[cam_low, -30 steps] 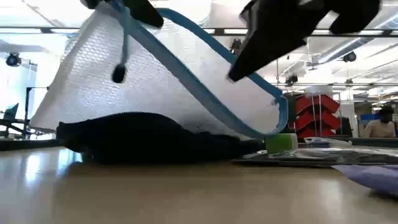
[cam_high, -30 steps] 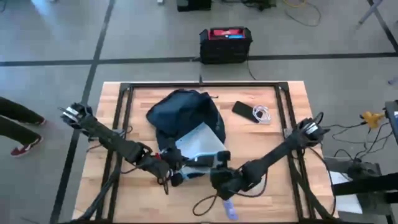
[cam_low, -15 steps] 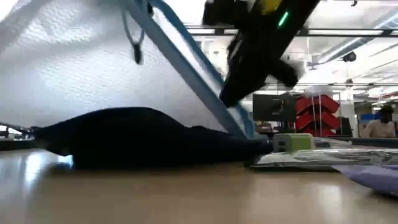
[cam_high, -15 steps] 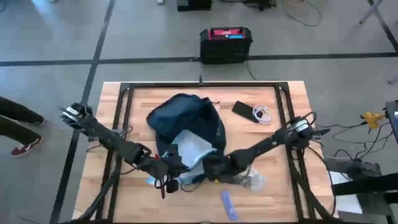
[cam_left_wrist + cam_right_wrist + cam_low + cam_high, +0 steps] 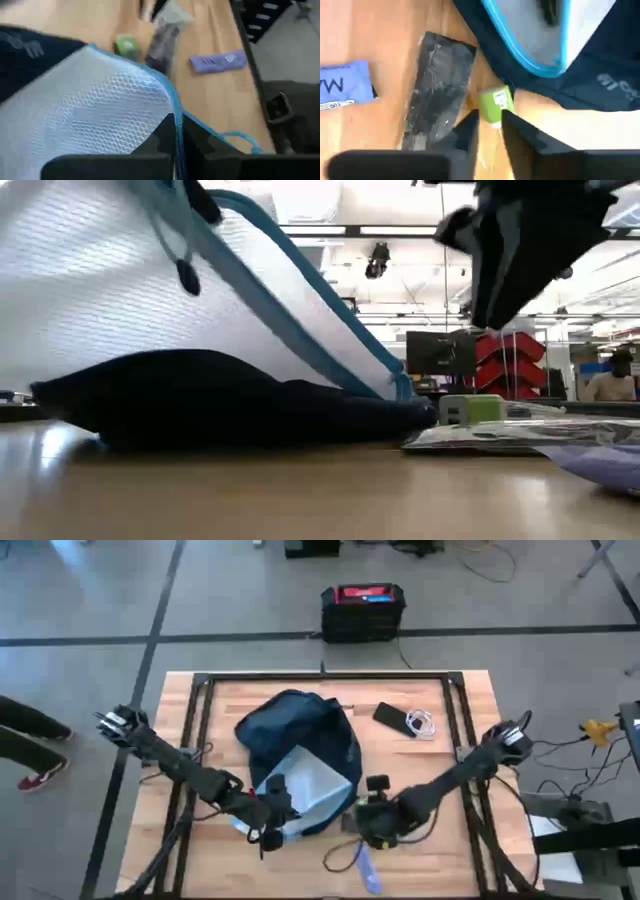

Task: Unpack backpack
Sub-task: Put the green charger adapter into the white zip bag

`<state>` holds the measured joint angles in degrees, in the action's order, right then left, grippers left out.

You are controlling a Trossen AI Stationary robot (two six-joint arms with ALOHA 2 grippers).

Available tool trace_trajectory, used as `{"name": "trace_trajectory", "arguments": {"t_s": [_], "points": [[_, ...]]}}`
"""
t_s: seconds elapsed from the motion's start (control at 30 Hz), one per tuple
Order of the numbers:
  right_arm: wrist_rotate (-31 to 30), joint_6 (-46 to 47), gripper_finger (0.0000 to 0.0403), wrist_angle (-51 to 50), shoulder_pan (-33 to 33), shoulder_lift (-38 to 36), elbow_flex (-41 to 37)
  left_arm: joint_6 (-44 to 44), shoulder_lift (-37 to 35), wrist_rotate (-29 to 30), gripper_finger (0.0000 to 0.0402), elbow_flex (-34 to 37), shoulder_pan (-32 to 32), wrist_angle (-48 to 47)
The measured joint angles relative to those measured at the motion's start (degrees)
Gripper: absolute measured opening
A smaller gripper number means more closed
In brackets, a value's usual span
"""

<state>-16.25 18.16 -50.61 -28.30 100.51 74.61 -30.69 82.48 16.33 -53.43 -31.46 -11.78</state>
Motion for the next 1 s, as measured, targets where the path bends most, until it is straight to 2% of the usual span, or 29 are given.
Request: {"name": "trace_trajectory", "arguments": {"t_s": [0.13,0.27,0.63,0.8,1.0], "points": [[0.63,-5.76,0.0182,0.66,2.84,-0.02,-0.82,-1.16,0.0,-0.89,0.0,0.0,-0.43,-1.4],[7.55,-9.26,0.0203,4.77,5.79,0.07,-3.65,-1.99,0.0,-0.88,0.0,0.02,-1.22,-2.48],[9.15,-17.07,0.0178,16.6,8.44,0.09,-12.56,-1.91,0.0,0.28,0.0,1.22,-2.14,-2.61],[9.16,-15.19,0.0165,17.83,8.69,0.11,-14.9,-1.86,0.0,1.14,0.0,1.22,-2.14,-2.59],[9.4,-11.38,0.0121,17.9,8.31,0.11,-14.52,-1.82,0.0,1.71,0.0,1.23,-2.12,-2.35]]}}
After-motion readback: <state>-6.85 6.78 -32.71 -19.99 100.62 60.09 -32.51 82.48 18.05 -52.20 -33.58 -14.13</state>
